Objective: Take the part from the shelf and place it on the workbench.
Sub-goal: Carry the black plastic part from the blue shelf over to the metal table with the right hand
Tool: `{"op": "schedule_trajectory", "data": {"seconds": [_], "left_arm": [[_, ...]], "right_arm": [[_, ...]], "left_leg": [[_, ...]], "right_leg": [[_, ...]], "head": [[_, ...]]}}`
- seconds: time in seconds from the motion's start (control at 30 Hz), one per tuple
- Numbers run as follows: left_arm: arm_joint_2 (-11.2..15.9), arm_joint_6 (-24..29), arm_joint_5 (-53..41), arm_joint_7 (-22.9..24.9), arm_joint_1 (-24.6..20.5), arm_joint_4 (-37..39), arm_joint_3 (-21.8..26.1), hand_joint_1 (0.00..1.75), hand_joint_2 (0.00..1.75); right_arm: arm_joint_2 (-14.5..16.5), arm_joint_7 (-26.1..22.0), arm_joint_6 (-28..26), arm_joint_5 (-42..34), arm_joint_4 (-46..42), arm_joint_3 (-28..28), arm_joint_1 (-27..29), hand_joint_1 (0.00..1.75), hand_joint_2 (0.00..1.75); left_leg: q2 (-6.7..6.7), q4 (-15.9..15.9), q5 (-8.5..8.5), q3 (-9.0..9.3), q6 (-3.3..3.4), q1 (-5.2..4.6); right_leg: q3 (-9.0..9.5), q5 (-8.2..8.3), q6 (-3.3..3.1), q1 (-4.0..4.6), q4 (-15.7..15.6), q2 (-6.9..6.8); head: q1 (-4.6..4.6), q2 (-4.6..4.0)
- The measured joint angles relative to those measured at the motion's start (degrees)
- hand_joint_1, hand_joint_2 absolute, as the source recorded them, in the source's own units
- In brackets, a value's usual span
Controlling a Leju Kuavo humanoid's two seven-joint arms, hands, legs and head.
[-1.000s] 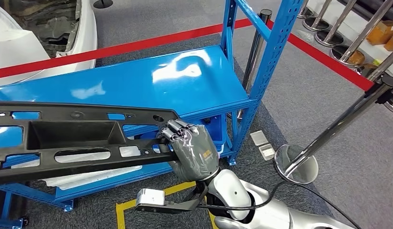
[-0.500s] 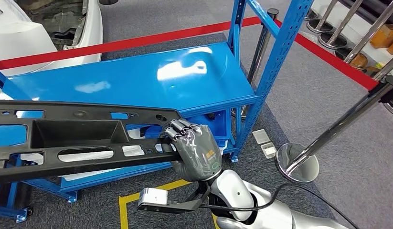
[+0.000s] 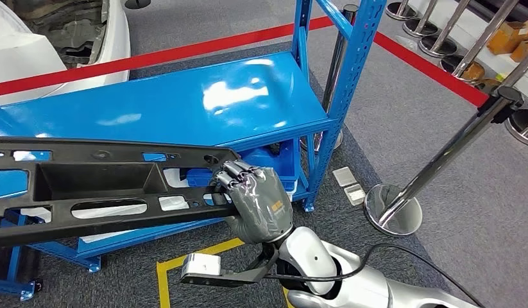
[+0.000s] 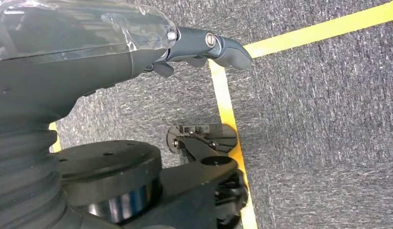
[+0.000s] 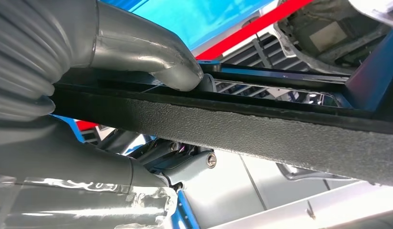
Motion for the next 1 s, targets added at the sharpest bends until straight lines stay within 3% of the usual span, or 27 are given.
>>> {"op": "schedule_trajectory", "data": {"seconds": [0.13, 0.17, 0.23, 0.3, 0.33, 0.37, 0.4, 0.47, 0.5, 0.57, 0.67, 0.73, 0.8, 0.87, 0.9, 1.0], "left_arm": [[-0.01, 0.0, 0.04, 0.01, 0.1, 0.01, 0.0, 0.0, 1.75], [-0.02, 0.0, 0.04, 0.01, 0.07, 0.01, 0.0, 0.0, 1.75], [-0.02, 0.0, 0.04, 0.01, -0.04, 0.01, 0.01, 0.0, 1.75], [-0.01, 0.0, 0.04, 0.01, -0.01, 0.01, 0.01, 0.0, 1.75], [-0.01, 0.0, 0.05, 0.01, 0.02, 0.01, 0.01, 0.0, 1.75], [-0.01, -0.01, 0.05, 0.01, 0.04, 0.01, 0.01, 0.0, 1.75], [-0.01, -0.04, 0.05, 0.01, 0.04, 0.01, 0.01, 0.0, 1.75], [-0.02, -0.13, 0.02, 0.01, 0.03, 0.01, 0.01, 0.0, 1.75], [-0.01, -0.18, 0.0, 0.02, 0.01, 0.01, 0.01, 0.0, 1.75], [0.0, -0.26, -0.04, 0.12, 0.04, 0.01, 0.0, 0.0, 1.75], [0.04, -0.44, -0.05, 1.0, 0.21, 0.0, -0.01, 0.0, 1.75], [0.22, -0.14, -0.06, 1.97, 0.37, -0.11, -0.03, 0.0, 1.75], [0.69, 0.67, -0.07, 3.15, 0.77, -0.63, -0.16, 0.0, 1.75], [1.29, 1.63, -0.05, 4.24, 1.3, -1.41, -0.35, 0.0, 1.75], [1.58, 2.08, -0.04, 4.68, 1.51, -1.85, -0.42, 0.0, 1.75], [2.46, 2.9, -0.04, 5.46, 1.75, -3.09, -0.49, 0.0, 1.75]], "right_arm": [[0.0, 0.0, -0.02, 0.0, 0.0, 0.0, -0.03, 1.75, 1.75], [0.0, 0.0, -0.02, 0.0, 0.0, 0.0, -0.05, 1.75, 1.75], [0.0, 0.0, -0.02, 0.0, 0.0, 0.0, -0.04, 1.75, 1.75], [-0.01, 0.0, -0.02, -0.01, 0.01, 0.0, 0.06, 1.75, 1.75], [-0.02, 0.0, -0.02, -0.01, 0.02, 0.0, 0.11, 1.75, 1.75], [-0.02, 0.0, -0.02, 0.0, 0.02, 0.0, 0.13, 1.75, 1.75], [-0.02, 0.0, -0.02, 0.0, 0.02, 0.0, 0.12, 1.75, 1.75], [-0.02, 0.0, -0.02, -0.01, 0.02, 0.0, 0.07, 1.75, 1.75], [-0.02, 0.0, -0.02, -0.01, 0.02, 0.0, 0.05, 1.75, 1.75], [-0.02, 0.0, -0.04, -0.03, 0.02, 0.0, 0.07, 1.75, 1.75], [-0.02, -0.02, -0.19, -0.12, 0.02, 0.0, 0.1, 1.75, 1.75], [-0.02, -0.03, -0.33, -0.24, 0.02, 0.0, 0.08, 1.75, 1.75], [-0.03, 0.04, -0.55, -0.45, 0.02, 0.0, 0.09, 1.75, 1.75], [-0.04, 0.11, -0.78, -0.68, 0.02, 0.0, 0.12, 1.75, 1.75], [-0.04, 0.16, -0.87, -0.76, 0.02, 0.0, 0.13, 1.75, 1.75], [-0.04, 0.28, -1.03, -0.87, 0.02, 0.0, 0.14, 1.75, 1.75]], "left_leg": [[0.03, -1.61, 0.55, -0.12, 1.48, -0.1], [0.12, -1.81, 0.88, -0.27, 1.95, 0.01], [0.31, -2.09, 1.5, -0.71, 2.71, 0.12], [0.38, -2.01, 1.93, -1.37, 2.95, 0.0], [0.4, -1.93, 2.12, -1.68, 2.95, -0.05], [0.4, -1.82, 2.28, -1.96, 2.91, -0.07], [0.39, -1.69, 2.4, -2.17, 2.83, -0.07], [0.34, -1.32, 2.57, -2.54, 2.54, -0.14], [0.32, -1.1, 2.69, -2.8, 2.26, -0.22], [0.31, -0.86, 3.07, -3.33, 1.53, -0.37], [0.27, -0.4, 2.9, -3.78, 0.4, -0.16], [0.21, 3.3, -0.22, -5.13, -0.22, -0.01], [0.21, 10.53, -4.64, -7.57, -0.63, 0.06], [0.22, 14.68, -6.26, -8.37, -0.77, 0.08], [0.21, 13.39, -5.39, -7.13, -0.68, 0.08], [0.13, 1.89, -1.13, -0.33, 0.12, -0.03]], "right_leg": [[-0.79, 0.18, 1.31, 0.14, 0.47, 0.05], [-1.18, -0.81, 1.57, 0.11, 1.47, 0.08], [-3.1, -4.71, 1.98, -0.03, 6.67, 0.17], [-5.4, -8.29, 2.27, -0.12, 13.55, 0.21], [-5.67, -8.76, 2.33, -0.16, 15.23, 0.21], [-4.93, -8.17, 2.32, -0.2, 14.79, 0.21], [-3.15, -6.69, 2.24, -0.23, 12.18, 0.2], [1.26, -3.75, 1.99, -0.16, 4.38, 0.21], [2.62, -2.96, 1.81, -0.07, 1.52, 0.24], [2.97, -2.74, 1.42, 0.16, -0.24, 0.36], [2.43, -1.87, 0.28, 0.06, -0.5, 0.34], [1.99, -1.18, -0.52, -0.12, -0.79, 0.11], [1.3, -0.73, -0.9, -0.04, -0.72, -0.01], [0.63, -0.35, -0.96, 0.05, -0.54, -0.03], [0.36, -0.2, -0.91, 0.06, -0.41, -0.01], [-0.17, 0.05, -0.59, 0.18, 0.08, 0.03]], "head": [[0.07, 0.0], [0.19, 0.0], [0.5, 0.0], [0.71, 0.0], [0.74, 0.0], [0.77, 0.0], [0.82, 0.0], [0.97, 0.0], [1.06, 0.0], [1.1, 0.0], [1.08, 0.0], [0.79, 0.0], [0.45, 0.0], [0.38, 0.0], [0.37, 0.0], [0.32, 0.0]]}}
